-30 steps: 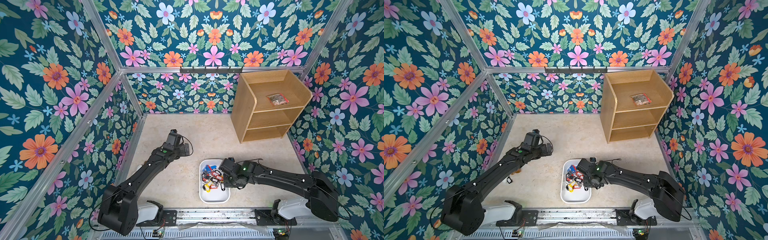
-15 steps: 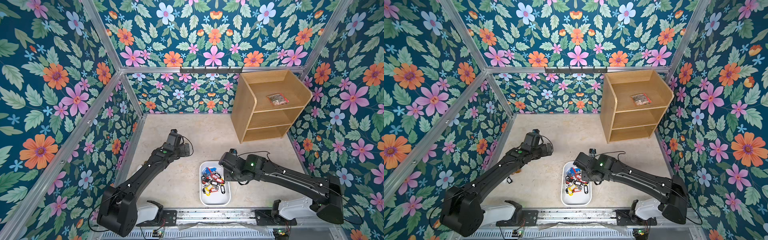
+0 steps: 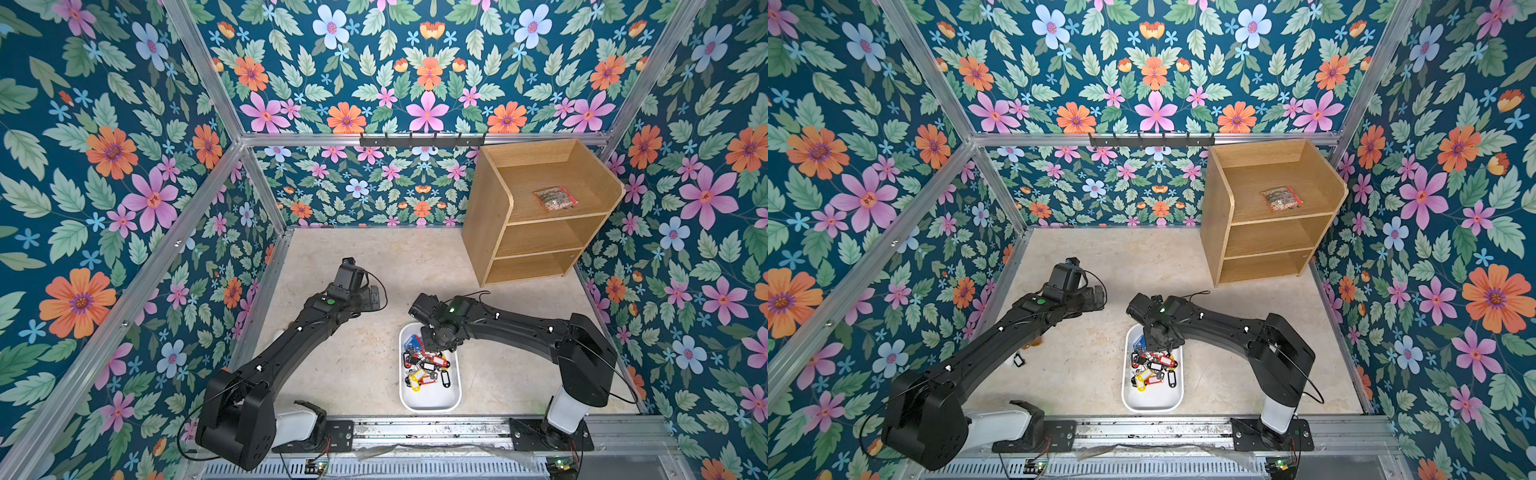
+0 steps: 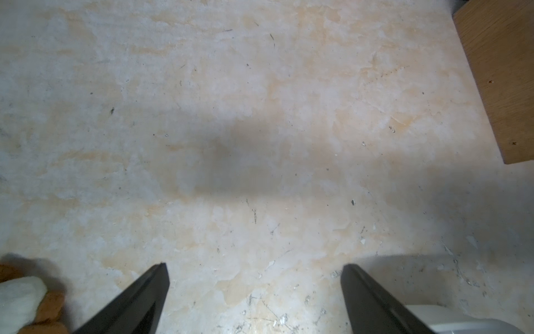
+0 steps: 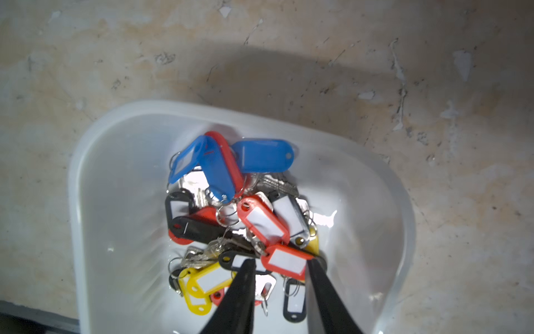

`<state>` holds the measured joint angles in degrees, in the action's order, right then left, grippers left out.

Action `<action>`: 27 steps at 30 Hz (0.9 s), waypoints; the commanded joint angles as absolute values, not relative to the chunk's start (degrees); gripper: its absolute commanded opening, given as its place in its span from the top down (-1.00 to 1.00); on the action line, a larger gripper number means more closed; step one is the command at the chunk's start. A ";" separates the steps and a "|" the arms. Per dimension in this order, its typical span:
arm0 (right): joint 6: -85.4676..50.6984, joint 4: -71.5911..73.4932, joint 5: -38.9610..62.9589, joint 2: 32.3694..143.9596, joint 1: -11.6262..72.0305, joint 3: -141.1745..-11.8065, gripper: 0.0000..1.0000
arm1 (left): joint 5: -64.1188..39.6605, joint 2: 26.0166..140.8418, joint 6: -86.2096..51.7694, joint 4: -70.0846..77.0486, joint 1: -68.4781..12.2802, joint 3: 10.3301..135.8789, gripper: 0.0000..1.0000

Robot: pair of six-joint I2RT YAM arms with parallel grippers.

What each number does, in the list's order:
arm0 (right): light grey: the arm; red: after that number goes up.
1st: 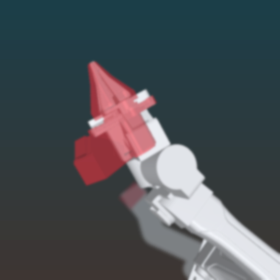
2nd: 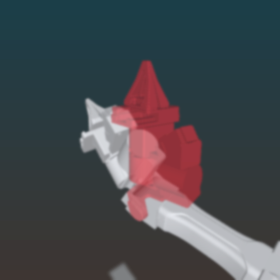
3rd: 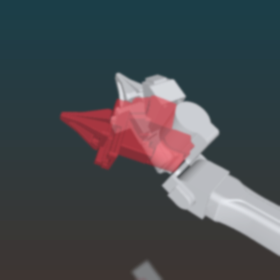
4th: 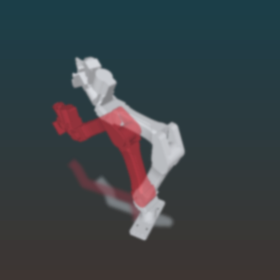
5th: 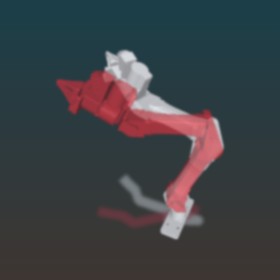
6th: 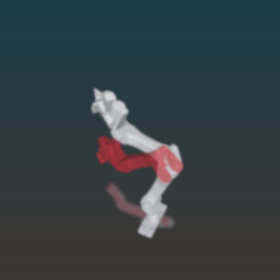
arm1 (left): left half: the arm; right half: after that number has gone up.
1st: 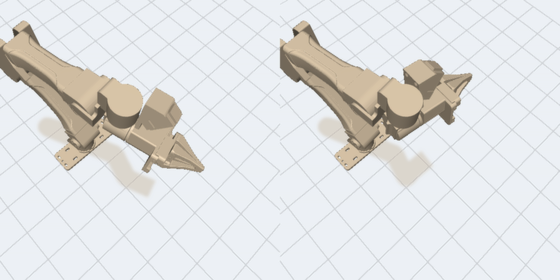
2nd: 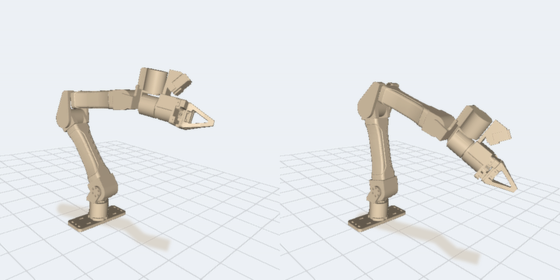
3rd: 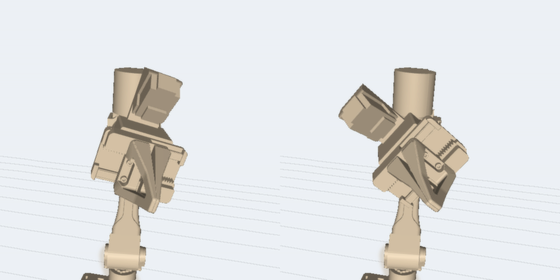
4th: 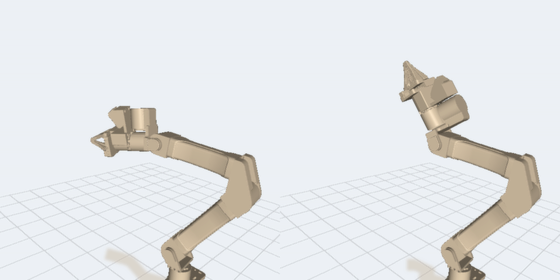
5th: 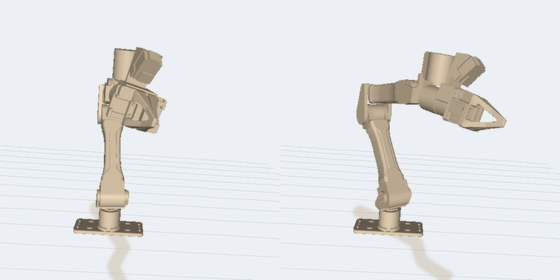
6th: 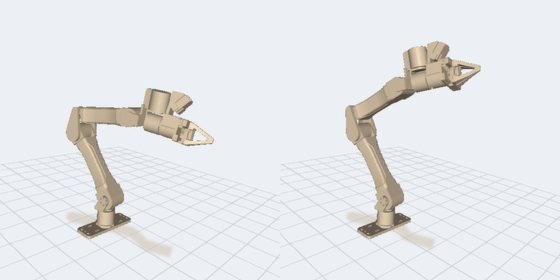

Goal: Take the keys out of the storage box
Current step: Pick up the key from the storage box.

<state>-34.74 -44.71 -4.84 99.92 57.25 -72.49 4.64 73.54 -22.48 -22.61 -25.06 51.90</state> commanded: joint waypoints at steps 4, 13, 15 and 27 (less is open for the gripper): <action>-29.24 -41.38 -0.04 101.49 56.21 -71.99 0.35 | 1.08 73.74 -22.32 -22.06 -25.04 51.87 -0.99; -29.10 -39.00 2.94 102.13 56.25 -70.03 0.36 | 0.77 73.74 -22.24 -21.90 -25.05 51.85 -0.99; -29.18 -38.76 3.41 102.04 56.41 -69.40 0.36 | 0.92 73.96 -22.24 -21.97 -25.05 51.86 -0.99; -29.80 -37.43 4.75 102.83 57.74 -67.42 0.42 | 1.84 74.00 -22.50 -22.28 -25.14 51.90 -0.99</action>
